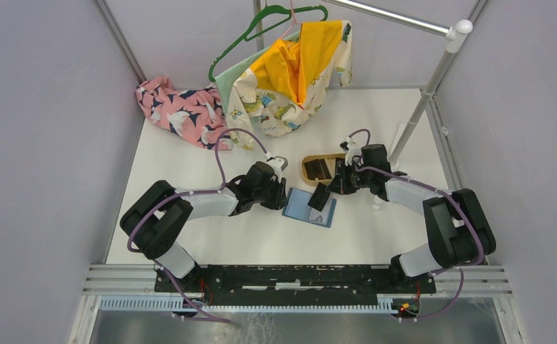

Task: Put the credit cards into the card holder
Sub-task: Insert the credit card into the card holder.

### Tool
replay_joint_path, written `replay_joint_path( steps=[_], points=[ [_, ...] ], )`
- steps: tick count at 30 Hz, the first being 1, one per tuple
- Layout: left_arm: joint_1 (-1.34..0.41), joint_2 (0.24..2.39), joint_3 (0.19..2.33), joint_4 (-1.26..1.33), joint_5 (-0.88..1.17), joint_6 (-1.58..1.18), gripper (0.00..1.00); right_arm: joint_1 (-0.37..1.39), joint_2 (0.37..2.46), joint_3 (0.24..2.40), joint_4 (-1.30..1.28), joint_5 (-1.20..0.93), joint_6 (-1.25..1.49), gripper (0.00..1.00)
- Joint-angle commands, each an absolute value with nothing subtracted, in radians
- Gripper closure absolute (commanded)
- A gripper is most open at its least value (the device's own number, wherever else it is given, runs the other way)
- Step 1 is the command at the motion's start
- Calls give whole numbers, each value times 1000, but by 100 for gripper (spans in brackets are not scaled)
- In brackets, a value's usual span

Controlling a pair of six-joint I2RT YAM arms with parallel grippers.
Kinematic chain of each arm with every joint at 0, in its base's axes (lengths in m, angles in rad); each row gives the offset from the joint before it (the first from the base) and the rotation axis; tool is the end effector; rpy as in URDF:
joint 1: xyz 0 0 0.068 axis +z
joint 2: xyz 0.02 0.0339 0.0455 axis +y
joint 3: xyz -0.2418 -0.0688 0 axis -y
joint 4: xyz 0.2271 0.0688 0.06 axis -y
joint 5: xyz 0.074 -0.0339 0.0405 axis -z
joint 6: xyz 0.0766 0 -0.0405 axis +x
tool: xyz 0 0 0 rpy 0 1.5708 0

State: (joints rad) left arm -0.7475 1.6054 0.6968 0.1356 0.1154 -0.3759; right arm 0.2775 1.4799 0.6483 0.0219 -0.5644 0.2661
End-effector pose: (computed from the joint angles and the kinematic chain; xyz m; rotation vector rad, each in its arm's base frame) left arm 0.2307 -0.2259 0.1081 0.5096 2.3891 -0.6677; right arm 0.2687 0.1191 0.1264 -0.2918 2.3963 0.9273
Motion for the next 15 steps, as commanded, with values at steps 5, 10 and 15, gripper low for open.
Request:
replay_joint_path(
  steps=[5,10,15],
  points=[
    [-753,1611,708,122,146,-357,65,295,1497,640,47,-531,282,100],
    [-753,1613,705,130,153,-365,65,306,1503,629,60,-541,294,100],
    [-753,1608,700,130,155,-368,66,312,1496,609,68,-537,302,100]
  ],
)
